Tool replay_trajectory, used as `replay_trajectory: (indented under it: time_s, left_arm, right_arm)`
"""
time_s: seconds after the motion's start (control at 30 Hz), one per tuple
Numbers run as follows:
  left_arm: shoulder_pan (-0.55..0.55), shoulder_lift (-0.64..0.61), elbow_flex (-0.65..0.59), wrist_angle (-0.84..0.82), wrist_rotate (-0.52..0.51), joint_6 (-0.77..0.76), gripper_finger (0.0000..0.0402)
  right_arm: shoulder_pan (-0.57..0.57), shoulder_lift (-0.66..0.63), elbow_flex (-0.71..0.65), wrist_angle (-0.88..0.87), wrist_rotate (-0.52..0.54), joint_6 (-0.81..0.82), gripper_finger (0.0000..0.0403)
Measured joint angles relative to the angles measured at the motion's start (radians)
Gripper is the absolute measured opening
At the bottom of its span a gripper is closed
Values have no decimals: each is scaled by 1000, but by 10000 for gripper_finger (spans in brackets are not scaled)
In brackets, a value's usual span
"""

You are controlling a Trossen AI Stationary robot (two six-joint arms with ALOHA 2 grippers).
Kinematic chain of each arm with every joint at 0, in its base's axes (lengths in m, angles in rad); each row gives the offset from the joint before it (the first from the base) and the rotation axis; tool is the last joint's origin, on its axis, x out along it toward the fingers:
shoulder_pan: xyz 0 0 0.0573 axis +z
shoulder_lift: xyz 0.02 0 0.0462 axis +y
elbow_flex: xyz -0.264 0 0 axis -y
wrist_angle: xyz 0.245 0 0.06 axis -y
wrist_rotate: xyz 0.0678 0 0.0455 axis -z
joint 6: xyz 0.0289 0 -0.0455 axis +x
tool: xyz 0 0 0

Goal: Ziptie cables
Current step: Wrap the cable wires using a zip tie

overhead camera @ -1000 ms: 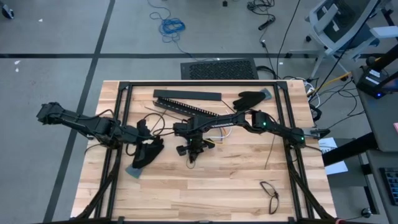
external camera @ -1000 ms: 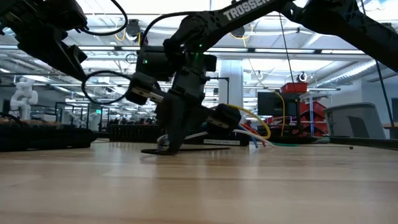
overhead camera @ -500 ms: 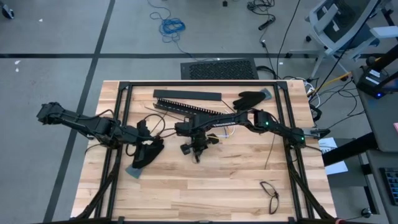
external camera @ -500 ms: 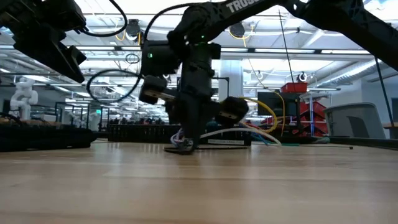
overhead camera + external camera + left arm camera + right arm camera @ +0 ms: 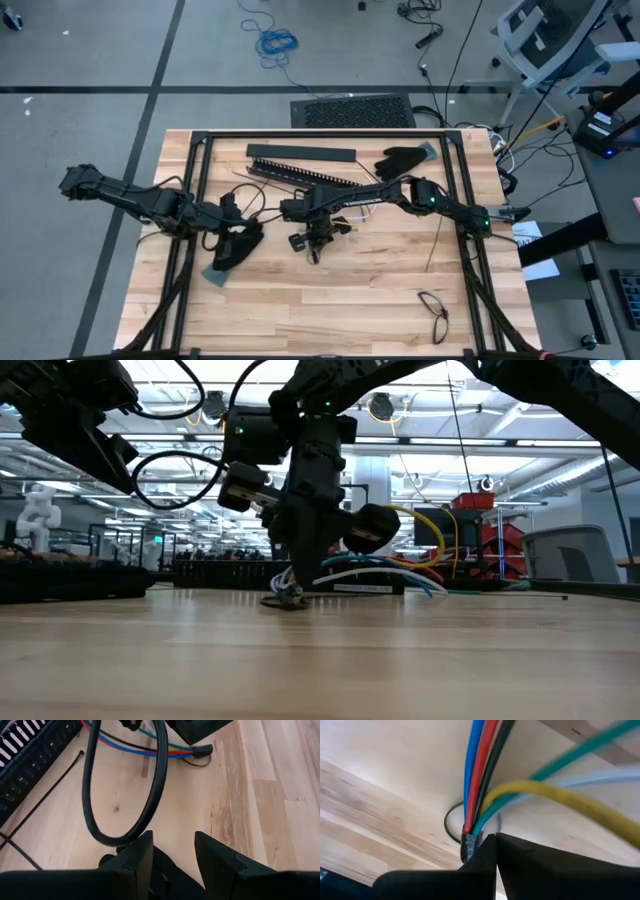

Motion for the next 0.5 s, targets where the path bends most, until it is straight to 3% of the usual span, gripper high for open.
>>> replay_trajectory:
  time_s: [0.33,0.5]
  left_arm:
    - [0,0,0,-1,0,0,142]
    - [0,0,0,-1,0,0,142]
  right_arm:
    - [4,-1,0,-86,-126,-126,0]
    - [4,-2,0,-90,-71,-106,0]
